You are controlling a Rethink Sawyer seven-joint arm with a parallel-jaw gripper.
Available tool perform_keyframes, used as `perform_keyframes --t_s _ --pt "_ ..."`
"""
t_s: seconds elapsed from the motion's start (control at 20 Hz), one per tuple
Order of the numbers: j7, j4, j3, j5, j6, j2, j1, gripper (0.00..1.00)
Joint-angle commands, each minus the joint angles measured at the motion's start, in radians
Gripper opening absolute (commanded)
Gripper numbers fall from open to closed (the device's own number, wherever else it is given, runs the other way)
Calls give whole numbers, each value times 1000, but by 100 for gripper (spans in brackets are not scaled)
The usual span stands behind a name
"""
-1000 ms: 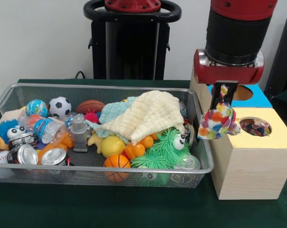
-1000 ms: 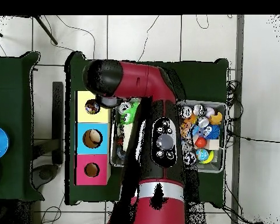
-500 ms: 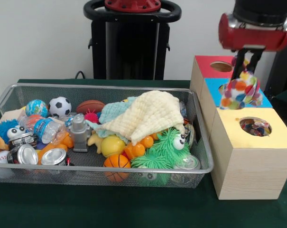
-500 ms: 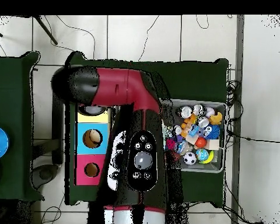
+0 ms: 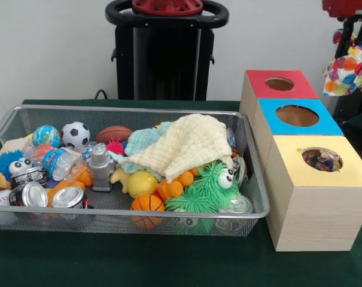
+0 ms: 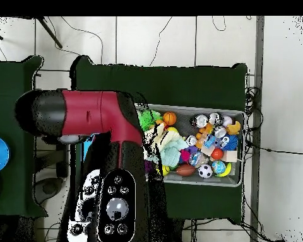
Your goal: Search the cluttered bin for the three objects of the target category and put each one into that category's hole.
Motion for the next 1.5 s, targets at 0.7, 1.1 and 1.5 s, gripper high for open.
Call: perform_keyframes --t_s 0.7,1.1,1.5 --pt "281 296 -20 34 -225 37 48 0" --pt "261 382 -40 38 -308 -34 87 0" --pt "320 312 -69 55 -320 43 131 0"
